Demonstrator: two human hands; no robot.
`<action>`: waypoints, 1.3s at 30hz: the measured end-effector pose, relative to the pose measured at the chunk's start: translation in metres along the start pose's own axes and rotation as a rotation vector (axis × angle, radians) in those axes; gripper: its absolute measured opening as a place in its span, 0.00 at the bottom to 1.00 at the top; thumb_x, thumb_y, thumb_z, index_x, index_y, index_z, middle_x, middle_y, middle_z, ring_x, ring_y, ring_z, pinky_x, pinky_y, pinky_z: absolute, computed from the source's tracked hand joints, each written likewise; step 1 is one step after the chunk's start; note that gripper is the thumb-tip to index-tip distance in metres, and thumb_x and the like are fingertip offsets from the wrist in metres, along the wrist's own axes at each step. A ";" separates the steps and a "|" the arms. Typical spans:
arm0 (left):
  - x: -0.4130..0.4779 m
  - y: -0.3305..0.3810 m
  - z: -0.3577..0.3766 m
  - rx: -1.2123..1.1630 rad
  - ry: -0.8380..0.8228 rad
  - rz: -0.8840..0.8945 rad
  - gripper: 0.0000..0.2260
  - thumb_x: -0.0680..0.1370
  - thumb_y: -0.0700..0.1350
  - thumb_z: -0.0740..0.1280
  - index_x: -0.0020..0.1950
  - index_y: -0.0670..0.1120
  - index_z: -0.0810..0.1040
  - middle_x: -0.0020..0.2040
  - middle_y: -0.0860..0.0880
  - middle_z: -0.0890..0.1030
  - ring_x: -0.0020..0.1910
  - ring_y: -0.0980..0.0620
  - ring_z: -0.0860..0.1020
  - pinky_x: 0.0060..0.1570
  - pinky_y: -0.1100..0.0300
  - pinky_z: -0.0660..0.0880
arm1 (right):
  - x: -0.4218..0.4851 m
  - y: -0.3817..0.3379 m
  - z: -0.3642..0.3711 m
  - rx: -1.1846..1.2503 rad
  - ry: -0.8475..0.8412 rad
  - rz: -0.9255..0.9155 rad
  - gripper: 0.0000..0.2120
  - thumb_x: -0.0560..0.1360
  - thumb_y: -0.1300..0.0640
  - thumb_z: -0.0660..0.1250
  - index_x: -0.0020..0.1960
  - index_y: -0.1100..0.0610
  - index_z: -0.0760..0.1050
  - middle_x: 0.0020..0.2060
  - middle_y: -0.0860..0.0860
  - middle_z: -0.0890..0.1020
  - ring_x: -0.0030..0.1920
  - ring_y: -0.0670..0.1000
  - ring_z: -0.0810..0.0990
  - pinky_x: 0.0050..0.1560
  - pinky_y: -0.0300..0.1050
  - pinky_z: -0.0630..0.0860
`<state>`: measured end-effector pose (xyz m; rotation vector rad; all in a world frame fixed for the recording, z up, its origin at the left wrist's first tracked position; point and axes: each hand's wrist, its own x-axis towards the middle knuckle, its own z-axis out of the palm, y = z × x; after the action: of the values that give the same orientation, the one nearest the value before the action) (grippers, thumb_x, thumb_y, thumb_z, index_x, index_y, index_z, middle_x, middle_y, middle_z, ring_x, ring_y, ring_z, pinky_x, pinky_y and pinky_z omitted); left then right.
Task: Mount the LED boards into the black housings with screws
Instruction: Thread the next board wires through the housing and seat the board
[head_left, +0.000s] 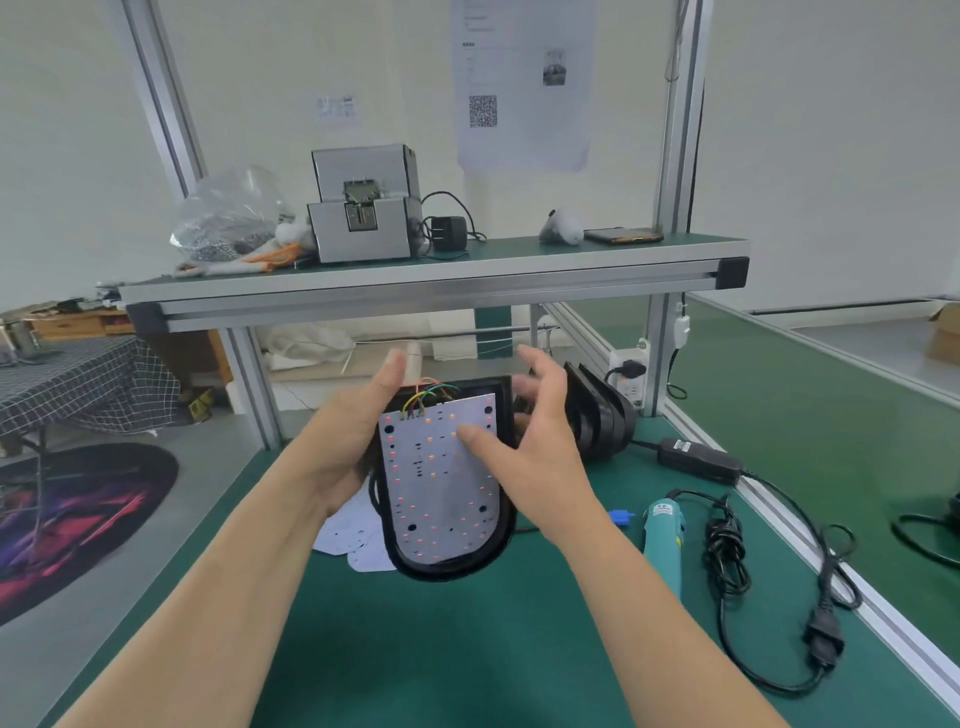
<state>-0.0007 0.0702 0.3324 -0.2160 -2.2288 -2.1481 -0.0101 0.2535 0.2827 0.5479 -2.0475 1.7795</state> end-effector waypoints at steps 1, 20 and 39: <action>0.000 -0.004 -0.002 -0.084 -0.023 -0.008 0.31 0.72 0.70 0.64 0.57 0.46 0.85 0.59 0.41 0.83 0.61 0.39 0.80 0.62 0.45 0.77 | 0.001 0.001 0.000 0.073 -0.021 0.047 0.33 0.72 0.56 0.74 0.70 0.38 0.63 0.59 0.44 0.77 0.59 0.50 0.80 0.65 0.55 0.76; -0.020 -0.033 0.005 -0.385 -0.059 -0.165 0.17 0.74 0.50 0.69 0.57 0.40 0.84 0.54 0.37 0.84 0.45 0.42 0.86 0.39 0.52 0.82 | 0.004 0.028 -0.016 0.607 -0.460 0.268 0.14 0.73 0.68 0.65 0.55 0.58 0.81 0.44 0.47 0.87 0.43 0.45 0.85 0.43 0.37 0.79; -0.029 -0.020 0.005 -0.330 0.022 -0.072 0.19 0.67 0.36 0.74 0.57 0.36 0.79 0.52 0.33 0.83 0.44 0.35 0.85 0.38 0.45 0.81 | -0.004 0.018 -0.016 0.145 -0.155 0.144 0.14 0.75 0.53 0.65 0.57 0.43 0.82 0.55 0.47 0.83 0.54 0.45 0.81 0.54 0.43 0.77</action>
<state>0.0253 0.0720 0.3086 -0.1218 -1.8848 -2.5331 -0.0153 0.2720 0.2673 0.6119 -2.1189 2.0395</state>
